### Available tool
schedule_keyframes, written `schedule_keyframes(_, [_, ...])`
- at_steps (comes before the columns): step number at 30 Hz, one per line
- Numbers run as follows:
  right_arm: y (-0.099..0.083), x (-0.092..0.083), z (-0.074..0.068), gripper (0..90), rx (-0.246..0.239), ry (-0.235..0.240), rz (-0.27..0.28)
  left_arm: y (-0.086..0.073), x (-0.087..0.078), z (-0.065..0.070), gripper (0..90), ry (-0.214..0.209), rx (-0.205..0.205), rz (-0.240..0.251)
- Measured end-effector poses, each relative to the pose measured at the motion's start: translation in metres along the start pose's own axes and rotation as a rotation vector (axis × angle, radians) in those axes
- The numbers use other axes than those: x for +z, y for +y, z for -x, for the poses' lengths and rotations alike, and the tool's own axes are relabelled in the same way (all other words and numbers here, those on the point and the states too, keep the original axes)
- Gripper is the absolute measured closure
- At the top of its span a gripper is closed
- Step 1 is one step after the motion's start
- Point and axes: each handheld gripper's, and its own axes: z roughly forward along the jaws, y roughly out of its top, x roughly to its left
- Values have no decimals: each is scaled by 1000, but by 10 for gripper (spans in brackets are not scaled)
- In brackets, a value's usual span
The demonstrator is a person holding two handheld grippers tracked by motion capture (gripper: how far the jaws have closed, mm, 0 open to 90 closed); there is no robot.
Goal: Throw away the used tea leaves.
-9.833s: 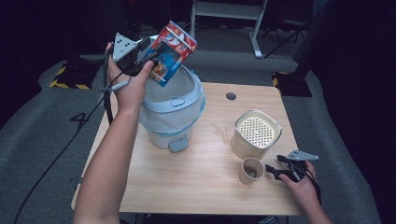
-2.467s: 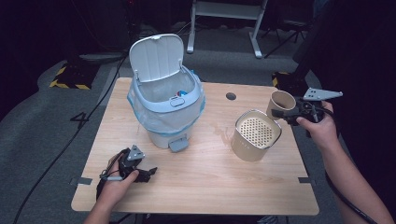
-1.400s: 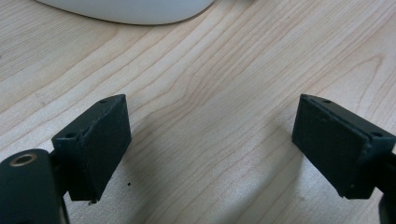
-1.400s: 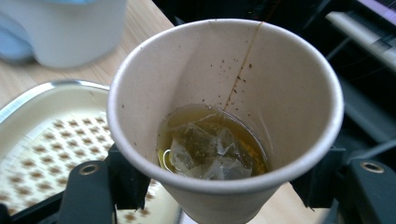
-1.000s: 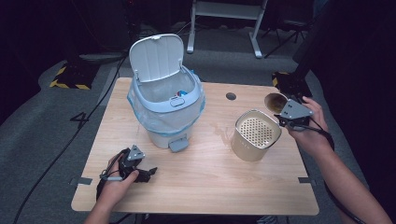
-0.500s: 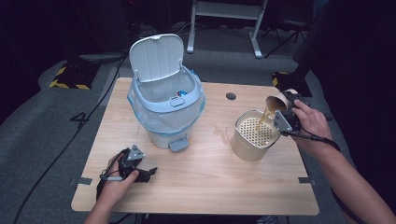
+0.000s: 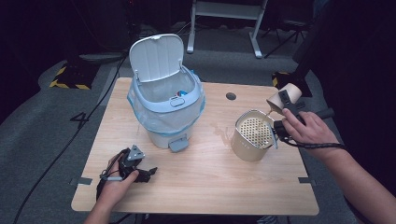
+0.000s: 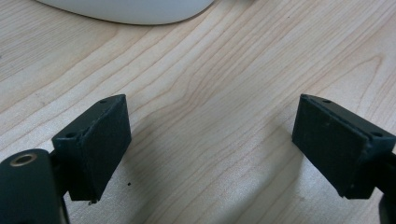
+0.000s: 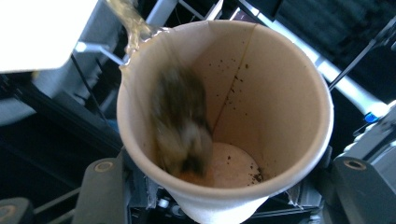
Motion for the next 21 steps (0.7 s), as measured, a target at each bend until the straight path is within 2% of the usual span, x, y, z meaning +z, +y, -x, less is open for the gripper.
schedule_keyframes(2, [3,-2,0,407,-50,-13,-4,0,0,0,119,0,0,0])
schedule_keyframes(5, [6,-5,2,417,-97,-30,-24,0,0,0,119,0,0,0])
schedule_keyframes(10, [8,-7,8,428,-130,-29,-22,0,0,0,119,0,1,0])
schedule_keyframes(15, [8,-6,8,428,-122,-31,-25,0,0,0,120,1,0,2])
schedule_keyframes(17, [6,-6,9,428,-105,-27,-25,0,0,0,120,2,0,1])
schedule_keyframes(18, [5,-6,9,428,-80,-24,-24,0,0,0,120,2,0,1])
schedule_keyframes(21, [4,-7,10,427,-67,-23,-23,0,0,0,120,1,0,2])
